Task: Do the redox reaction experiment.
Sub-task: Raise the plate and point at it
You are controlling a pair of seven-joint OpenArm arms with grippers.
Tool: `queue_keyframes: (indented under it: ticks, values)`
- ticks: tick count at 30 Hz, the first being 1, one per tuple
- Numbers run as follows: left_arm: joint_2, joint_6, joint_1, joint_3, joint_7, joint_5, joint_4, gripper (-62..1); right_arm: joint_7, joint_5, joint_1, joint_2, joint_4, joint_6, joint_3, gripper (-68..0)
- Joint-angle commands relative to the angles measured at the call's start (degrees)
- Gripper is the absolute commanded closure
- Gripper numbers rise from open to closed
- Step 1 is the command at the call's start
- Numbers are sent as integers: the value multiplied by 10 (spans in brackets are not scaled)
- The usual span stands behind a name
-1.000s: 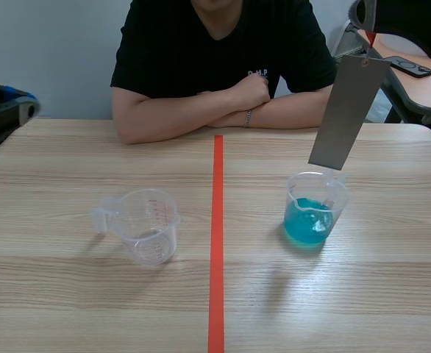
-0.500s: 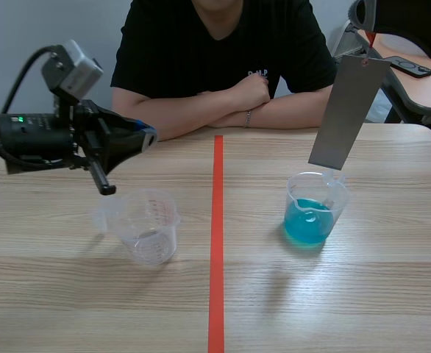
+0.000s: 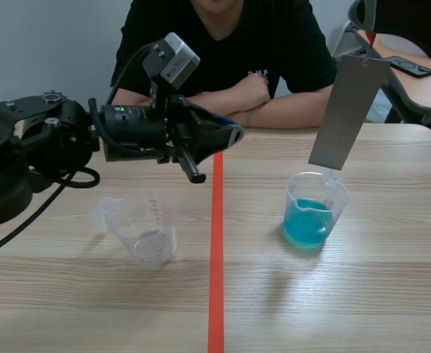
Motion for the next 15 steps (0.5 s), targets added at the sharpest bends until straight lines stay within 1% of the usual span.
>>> queue_keyframes:
  ticks: [1, 7, 15]
  values:
    - [12, -1, -10, 5, -4, -8, 8, -40, 10, 10, 10, 7, 5, 4, 4, -15]
    - [50, -1, -14, 11, 5, -8, -6, -40, 10, 10, 10, 7, 5, 4, 4, -15]
    - [68, 1, -38, 11, 5, -8, -35, -40, 10, 10, 10, 7, 5, 4, 4, -15]
